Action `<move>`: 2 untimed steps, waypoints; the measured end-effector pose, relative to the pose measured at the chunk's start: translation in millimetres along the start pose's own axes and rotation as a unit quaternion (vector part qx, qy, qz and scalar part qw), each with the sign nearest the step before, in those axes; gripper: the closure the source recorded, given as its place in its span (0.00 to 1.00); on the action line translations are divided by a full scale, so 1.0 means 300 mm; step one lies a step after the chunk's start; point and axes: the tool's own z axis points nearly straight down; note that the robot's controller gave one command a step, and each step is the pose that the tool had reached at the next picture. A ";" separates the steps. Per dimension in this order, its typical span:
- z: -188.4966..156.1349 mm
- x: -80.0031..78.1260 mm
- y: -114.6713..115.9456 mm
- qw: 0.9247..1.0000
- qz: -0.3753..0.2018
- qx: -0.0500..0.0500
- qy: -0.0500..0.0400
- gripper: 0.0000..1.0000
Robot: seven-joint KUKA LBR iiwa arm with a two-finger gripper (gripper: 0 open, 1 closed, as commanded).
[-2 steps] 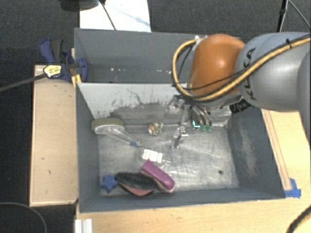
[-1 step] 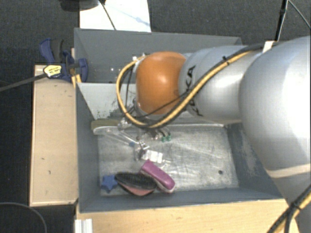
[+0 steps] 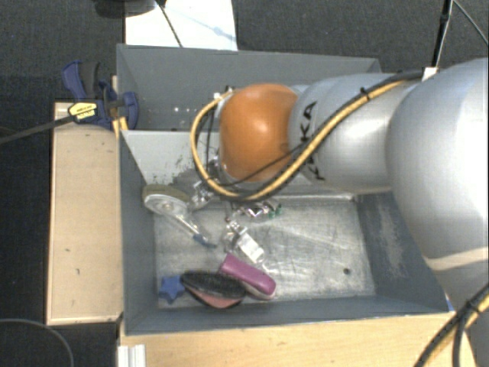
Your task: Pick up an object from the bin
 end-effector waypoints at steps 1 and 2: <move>0.107 0.114 -0.066 0.984 -0.178 -0.003 -0.001 0.00; -0.022 0.166 -0.158 0.973 -0.231 -0.001 -0.001 0.00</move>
Offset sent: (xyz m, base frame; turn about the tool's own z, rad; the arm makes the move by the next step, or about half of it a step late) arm -0.0172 -0.0376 -0.0345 -0.3615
